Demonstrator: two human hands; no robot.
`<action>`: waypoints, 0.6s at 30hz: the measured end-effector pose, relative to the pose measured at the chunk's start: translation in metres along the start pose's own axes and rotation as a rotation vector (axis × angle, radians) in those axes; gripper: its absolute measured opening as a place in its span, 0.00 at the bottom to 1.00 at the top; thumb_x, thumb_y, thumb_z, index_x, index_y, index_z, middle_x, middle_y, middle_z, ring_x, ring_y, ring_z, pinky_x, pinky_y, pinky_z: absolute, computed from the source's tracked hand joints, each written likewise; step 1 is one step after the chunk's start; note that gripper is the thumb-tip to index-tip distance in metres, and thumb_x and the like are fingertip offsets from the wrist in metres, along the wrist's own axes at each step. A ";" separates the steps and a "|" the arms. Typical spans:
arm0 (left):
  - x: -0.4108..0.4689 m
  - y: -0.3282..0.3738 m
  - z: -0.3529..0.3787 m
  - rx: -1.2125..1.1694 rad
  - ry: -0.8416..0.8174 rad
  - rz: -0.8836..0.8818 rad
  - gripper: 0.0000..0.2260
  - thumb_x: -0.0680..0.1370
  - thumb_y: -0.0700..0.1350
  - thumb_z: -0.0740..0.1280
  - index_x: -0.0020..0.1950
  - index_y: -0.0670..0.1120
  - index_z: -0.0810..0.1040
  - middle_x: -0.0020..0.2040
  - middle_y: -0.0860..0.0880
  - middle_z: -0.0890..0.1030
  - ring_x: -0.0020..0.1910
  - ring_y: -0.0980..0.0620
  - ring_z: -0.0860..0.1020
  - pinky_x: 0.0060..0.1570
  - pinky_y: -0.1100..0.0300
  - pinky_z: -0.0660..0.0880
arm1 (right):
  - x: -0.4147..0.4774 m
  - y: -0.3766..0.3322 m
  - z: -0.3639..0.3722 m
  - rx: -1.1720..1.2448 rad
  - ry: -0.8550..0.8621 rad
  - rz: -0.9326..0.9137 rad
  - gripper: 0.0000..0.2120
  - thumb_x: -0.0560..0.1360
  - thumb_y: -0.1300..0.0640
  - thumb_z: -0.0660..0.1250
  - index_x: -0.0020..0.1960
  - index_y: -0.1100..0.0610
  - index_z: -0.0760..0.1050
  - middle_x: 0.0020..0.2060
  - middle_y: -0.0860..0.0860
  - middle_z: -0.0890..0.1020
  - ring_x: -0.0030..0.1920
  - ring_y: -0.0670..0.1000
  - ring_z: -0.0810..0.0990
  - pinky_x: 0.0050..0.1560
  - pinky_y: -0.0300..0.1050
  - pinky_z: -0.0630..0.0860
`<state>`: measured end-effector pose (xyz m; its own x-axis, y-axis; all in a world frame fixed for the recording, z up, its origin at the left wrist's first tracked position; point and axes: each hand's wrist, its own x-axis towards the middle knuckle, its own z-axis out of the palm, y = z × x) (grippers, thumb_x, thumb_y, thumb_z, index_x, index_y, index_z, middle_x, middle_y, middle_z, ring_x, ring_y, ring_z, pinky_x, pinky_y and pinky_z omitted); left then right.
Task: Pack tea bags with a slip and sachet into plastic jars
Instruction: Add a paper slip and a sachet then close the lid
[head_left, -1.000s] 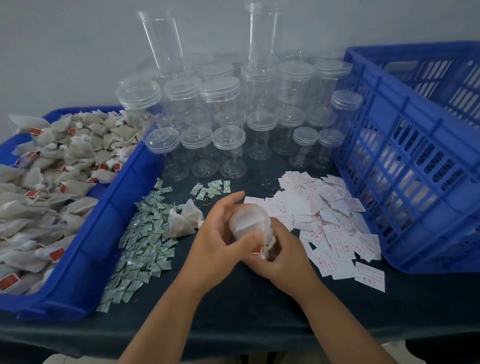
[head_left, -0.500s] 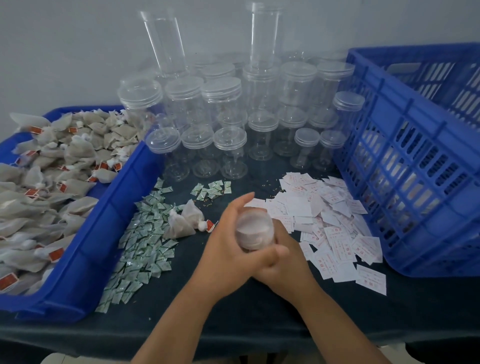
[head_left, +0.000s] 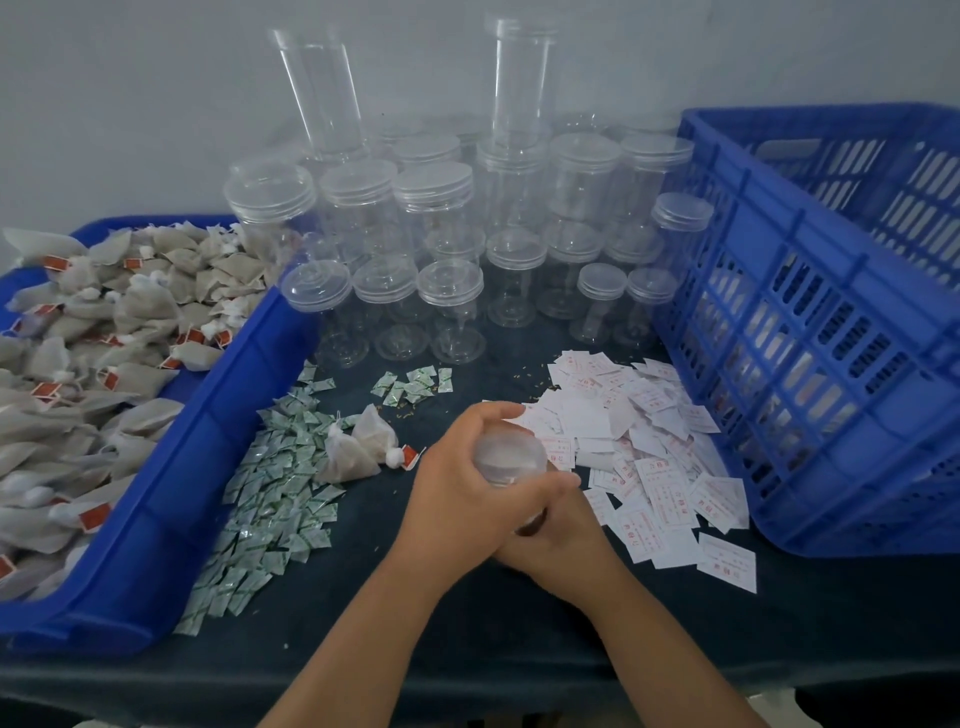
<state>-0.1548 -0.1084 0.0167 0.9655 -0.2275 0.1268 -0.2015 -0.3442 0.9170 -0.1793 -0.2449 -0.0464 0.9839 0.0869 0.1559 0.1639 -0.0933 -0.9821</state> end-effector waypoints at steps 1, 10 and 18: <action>0.001 -0.001 0.000 -0.006 -0.016 -0.004 0.28 0.62 0.62 0.78 0.61 0.67 0.77 0.54 0.65 0.83 0.57 0.65 0.79 0.50 0.73 0.74 | -0.001 0.000 -0.001 0.006 -0.018 0.007 0.23 0.72 0.67 0.75 0.62 0.48 0.84 0.51 0.49 0.89 0.53 0.51 0.89 0.50 0.45 0.85; 0.011 -0.008 -0.005 -0.134 -0.226 0.063 0.23 0.67 0.53 0.77 0.62 0.62 0.82 0.54 0.56 0.86 0.56 0.56 0.84 0.55 0.62 0.80 | -0.004 -0.004 -0.009 -0.035 -0.081 0.024 0.21 0.72 0.59 0.80 0.63 0.47 0.82 0.55 0.48 0.88 0.59 0.51 0.88 0.56 0.43 0.83; 0.010 -0.050 0.005 -0.368 0.111 0.118 0.40 0.68 0.79 0.68 0.59 0.44 0.80 0.52 0.45 0.85 0.53 0.40 0.83 0.55 0.40 0.80 | -0.003 -0.006 0.010 -0.403 0.030 0.019 0.32 0.67 0.31 0.75 0.65 0.20 0.62 0.55 0.29 0.82 0.54 0.36 0.83 0.50 0.32 0.76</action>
<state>-0.1362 -0.0980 -0.0297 0.9553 -0.1388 0.2610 -0.2591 0.0324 0.9653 -0.1839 -0.2346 -0.0420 0.9876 0.0528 0.1475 0.1547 -0.4768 -0.8653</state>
